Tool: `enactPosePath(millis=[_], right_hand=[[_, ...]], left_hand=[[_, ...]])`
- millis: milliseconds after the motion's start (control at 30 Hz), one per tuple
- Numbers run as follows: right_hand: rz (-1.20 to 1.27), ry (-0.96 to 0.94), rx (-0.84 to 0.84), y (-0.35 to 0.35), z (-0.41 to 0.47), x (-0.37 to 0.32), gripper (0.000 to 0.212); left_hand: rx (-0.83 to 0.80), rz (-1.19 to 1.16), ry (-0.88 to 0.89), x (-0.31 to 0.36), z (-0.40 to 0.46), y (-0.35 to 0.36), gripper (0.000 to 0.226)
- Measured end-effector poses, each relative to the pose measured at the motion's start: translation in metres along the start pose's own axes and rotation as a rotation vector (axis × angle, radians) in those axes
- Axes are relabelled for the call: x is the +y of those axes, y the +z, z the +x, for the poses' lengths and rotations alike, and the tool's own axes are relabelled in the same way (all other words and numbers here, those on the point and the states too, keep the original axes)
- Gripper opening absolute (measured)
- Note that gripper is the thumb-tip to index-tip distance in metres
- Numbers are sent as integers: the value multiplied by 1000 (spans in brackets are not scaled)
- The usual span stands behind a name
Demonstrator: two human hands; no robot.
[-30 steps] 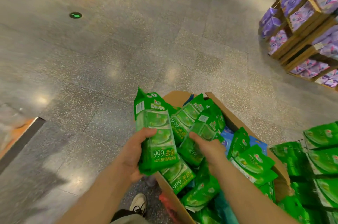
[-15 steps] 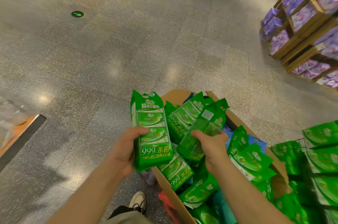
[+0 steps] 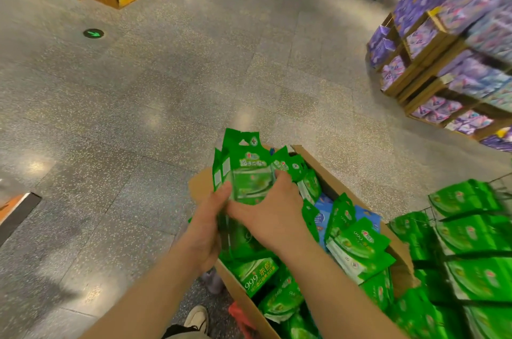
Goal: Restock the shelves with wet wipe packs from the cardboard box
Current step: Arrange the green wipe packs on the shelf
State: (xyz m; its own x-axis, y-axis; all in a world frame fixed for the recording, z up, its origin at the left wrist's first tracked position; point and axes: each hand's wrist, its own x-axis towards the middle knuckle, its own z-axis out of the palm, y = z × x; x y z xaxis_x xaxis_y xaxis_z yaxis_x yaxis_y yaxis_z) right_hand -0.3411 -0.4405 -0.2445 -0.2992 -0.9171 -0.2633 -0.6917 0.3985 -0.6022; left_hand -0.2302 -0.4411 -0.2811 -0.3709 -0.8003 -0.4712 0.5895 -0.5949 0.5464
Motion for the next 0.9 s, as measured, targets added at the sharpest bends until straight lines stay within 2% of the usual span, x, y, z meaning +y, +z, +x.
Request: enactPosePath(millis=[100,133,200,267,300,367,400,467,567,667,800,900], right_hand=[[-16,-23,-85,7,-2,0,111],[4,-28,-130,6,-2,1,111],[130,-15,-240,2,0,5,106],[384,39,-381,-3,4,7,82],[488,87,-397,-3,9,10,65],[560,222,-249,6,29,25,48],[567,313,-144,12,41,35,51],[563,469,10,26,61,52,75],[580,603,62,46,81,64,118],[557,647,72,67,101,62,145],[366,760,96,83,119,53,148],[404,764,98,84,128,60,147]], left_hand=[[-12,-27,24,-4,3,-9,88],[2,-4,39,-3,4,-13,92],[16,8,50,0,5,-21,77],[31,-40,23,4,6,-30,65],[42,-80,9,4,6,-35,64],[71,-145,25,9,4,-44,61],[95,-164,48,12,3,-49,53],[129,-210,80,19,2,-63,45],[189,-231,122,29,-1,-83,48],[215,-244,153,33,-7,-95,51],[233,-247,134,30,-12,-103,54],[201,-234,113,27,-16,-106,51]])
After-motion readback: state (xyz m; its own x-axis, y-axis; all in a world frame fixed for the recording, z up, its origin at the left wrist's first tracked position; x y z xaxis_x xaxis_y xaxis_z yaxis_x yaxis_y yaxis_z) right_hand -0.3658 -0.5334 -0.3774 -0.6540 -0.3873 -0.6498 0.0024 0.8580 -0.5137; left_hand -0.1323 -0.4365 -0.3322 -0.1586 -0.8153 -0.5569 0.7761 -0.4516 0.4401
